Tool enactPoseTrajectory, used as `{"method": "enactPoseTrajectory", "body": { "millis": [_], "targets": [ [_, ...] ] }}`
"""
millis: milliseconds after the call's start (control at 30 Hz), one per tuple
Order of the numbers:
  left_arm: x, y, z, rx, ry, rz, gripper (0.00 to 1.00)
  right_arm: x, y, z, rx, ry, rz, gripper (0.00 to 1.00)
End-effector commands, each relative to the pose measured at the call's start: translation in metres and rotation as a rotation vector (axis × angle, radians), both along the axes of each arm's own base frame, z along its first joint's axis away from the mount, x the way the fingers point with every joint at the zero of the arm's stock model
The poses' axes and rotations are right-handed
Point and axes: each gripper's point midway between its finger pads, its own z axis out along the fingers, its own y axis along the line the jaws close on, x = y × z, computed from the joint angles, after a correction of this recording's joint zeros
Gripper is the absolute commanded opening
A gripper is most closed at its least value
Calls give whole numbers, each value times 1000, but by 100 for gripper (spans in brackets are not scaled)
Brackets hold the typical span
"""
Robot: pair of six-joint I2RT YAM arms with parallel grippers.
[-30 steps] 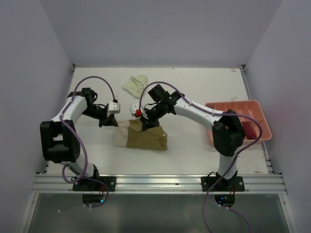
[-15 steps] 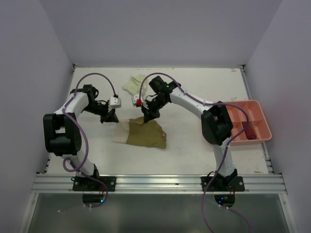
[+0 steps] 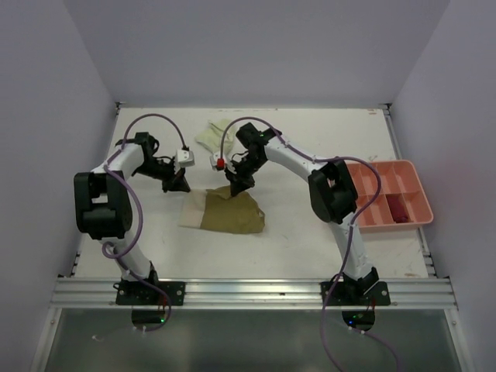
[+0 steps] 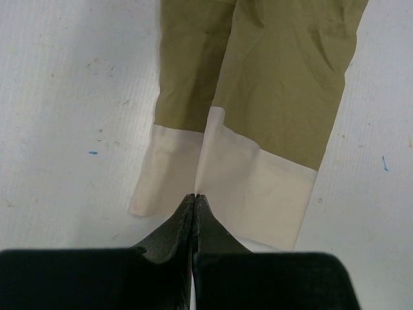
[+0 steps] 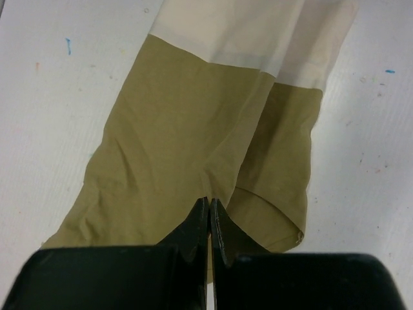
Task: Roll the underwear
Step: Fold the underwear
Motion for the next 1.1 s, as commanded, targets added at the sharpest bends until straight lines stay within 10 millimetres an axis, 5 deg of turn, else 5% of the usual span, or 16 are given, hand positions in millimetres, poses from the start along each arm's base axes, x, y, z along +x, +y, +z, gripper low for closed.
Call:
{"method": "enactPoseTrajectory", "body": {
  "millis": [0,900,1000,1067],
  "targets": [
    [17,2,6,-21,-28,38,0,13,3,11,46,-14,6,0],
    [42,14,-34,20,40,147,0,50,11,-28,23,-22,-67,1],
    [38,13,-40,17,64,150,0,54,13,-20,19,5,-118,38],
    [38,13,-42,16,81,172,0,61,13,-12,23,25,-183,47]
  ]
}}
